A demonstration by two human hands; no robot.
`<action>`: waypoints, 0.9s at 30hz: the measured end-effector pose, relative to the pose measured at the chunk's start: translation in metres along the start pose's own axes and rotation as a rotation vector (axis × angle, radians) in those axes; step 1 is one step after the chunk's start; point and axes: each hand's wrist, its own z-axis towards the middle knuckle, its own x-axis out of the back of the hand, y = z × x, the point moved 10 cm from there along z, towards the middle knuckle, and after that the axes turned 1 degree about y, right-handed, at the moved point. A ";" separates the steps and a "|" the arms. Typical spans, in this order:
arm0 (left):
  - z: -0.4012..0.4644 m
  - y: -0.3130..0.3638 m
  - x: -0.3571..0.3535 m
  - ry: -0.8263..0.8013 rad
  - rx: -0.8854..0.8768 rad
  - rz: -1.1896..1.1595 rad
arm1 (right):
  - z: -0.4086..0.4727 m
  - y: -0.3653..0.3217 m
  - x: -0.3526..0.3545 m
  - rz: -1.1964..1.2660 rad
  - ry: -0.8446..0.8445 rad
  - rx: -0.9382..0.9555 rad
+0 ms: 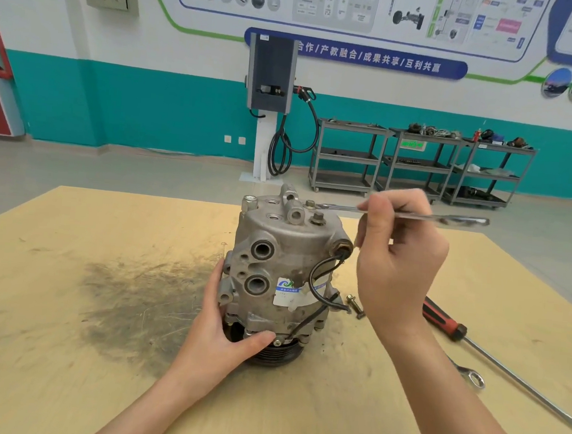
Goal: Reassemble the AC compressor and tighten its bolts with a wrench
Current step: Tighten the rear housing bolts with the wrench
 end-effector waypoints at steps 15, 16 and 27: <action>0.001 -0.001 -0.001 -0.011 -0.010 -0.014 | -0.036 0.111 -0.033 0.783 -0.124 -1.177; 0.000 -0.001 -0.002 -0.013 -0.009 -0.018 | -0.038 0.111 -0.034 0.783 -0.135 -1.182; 0.001 -0.002 -0.002 -0.008 -0.010 -0.019 | 0.000 0.014 -0.002 0.117 -0.076 0.034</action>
